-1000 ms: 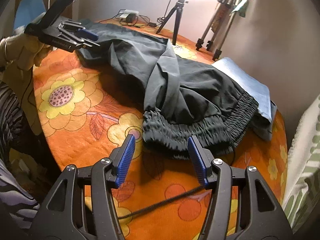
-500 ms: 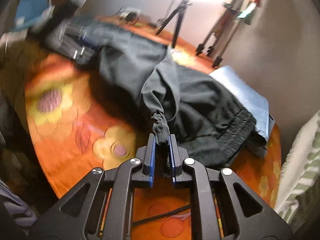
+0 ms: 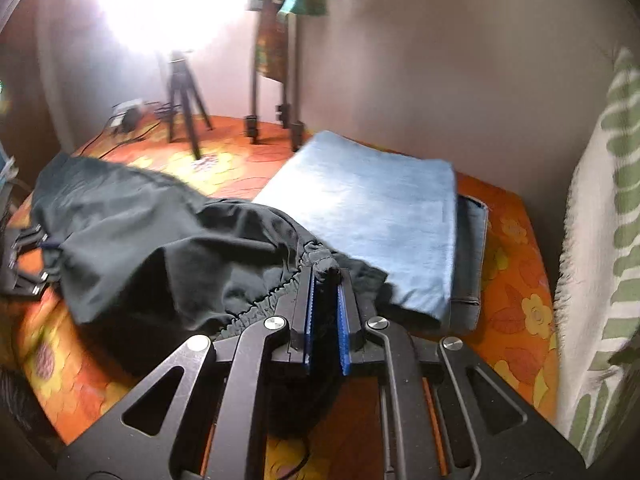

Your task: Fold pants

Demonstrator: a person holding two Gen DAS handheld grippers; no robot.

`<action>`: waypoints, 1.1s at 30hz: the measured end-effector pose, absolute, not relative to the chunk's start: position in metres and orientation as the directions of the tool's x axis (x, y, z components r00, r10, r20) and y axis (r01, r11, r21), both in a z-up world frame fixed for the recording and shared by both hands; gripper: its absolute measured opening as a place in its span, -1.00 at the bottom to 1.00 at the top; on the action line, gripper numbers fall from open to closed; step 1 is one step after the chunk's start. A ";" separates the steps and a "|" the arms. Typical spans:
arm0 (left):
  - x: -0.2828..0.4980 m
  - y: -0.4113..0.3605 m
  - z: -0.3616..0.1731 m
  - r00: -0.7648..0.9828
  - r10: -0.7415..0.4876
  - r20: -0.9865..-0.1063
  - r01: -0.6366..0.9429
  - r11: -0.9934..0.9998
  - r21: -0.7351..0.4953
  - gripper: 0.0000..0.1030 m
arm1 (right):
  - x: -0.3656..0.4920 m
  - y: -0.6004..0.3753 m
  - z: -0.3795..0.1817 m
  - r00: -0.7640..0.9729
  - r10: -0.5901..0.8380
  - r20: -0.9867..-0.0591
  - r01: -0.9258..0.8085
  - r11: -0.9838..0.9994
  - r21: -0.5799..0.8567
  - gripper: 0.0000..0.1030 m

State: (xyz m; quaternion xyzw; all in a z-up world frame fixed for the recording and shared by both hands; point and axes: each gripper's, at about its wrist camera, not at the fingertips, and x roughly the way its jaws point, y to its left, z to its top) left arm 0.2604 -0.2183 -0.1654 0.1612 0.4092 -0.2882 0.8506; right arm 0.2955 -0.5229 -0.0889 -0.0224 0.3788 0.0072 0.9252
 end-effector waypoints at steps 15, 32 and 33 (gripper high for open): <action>0.245 -0.185 -0.138 0.547 -0.370 -0.751 0.591 0.806 0.034 0.00 | 0.260 -0.583 -0.103 0.698 0.098 -0.710 0.152 0.948 0.280 0.61; 0.216 -0.200 -0.158 0.466 -0.392 -0.793 0.669 0.742 0.026 0.00 | 0.253 -0.555 -0.169 0.620 0.245 -0.746 0.107 0.915 0.389 0.66; 0.218 -0.206 -0.161 0.465 -0.389 -0.795 0.677 0.735 0.036 0.00 | 0.254 -0.555 -0.171 0.618 0.248 -0.746 0.108 0.913 0.393 0.66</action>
